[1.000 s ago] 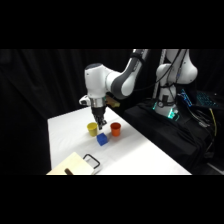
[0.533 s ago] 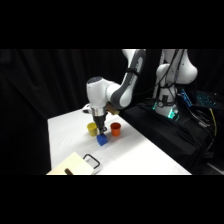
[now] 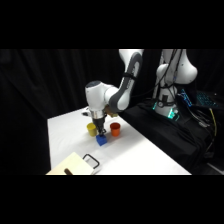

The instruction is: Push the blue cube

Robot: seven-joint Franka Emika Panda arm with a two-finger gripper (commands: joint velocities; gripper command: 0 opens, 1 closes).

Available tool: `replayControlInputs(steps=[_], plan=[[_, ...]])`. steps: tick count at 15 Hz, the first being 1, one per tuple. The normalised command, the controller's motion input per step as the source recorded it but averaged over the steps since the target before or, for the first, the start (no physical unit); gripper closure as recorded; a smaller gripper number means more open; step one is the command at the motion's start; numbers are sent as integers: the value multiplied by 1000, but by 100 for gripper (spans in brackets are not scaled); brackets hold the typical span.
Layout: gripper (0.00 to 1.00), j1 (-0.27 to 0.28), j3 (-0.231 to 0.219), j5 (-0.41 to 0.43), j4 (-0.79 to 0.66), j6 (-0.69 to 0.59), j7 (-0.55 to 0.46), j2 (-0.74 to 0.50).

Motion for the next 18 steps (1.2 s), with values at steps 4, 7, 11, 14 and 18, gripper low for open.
replayControlInputs(steps=[4, 7, 11, 14, 18], plan=[[99, -33, 55, 86, -19, -470, -106, -421], [71, -27, 43, 126, 78, -563, -143, -400], [43, -1, 13, 120, 116, -461, -125, -292], [19, 16, -6, 98, 118, -400, -118, -284], [0, 30, -21, 69, 114, -335, -95, -243]])
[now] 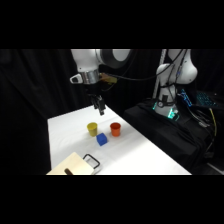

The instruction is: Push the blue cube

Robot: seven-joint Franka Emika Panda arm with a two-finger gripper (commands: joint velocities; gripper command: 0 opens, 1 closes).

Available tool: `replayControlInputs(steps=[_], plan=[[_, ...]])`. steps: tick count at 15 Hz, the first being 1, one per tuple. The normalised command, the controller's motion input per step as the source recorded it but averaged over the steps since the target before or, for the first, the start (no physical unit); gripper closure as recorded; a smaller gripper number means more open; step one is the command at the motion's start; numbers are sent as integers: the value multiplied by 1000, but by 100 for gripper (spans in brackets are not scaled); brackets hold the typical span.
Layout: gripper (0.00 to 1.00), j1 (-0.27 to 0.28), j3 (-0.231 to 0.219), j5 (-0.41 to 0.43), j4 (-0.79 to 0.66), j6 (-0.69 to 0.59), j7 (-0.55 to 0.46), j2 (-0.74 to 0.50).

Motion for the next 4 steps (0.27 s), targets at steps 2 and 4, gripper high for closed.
replayControlInputs(steps=[2, 4], plan=[[0, 57, -25, 11, 116, -292, 8, -160], [0, 77, -14, -19, 98, -258, 78, -85]])
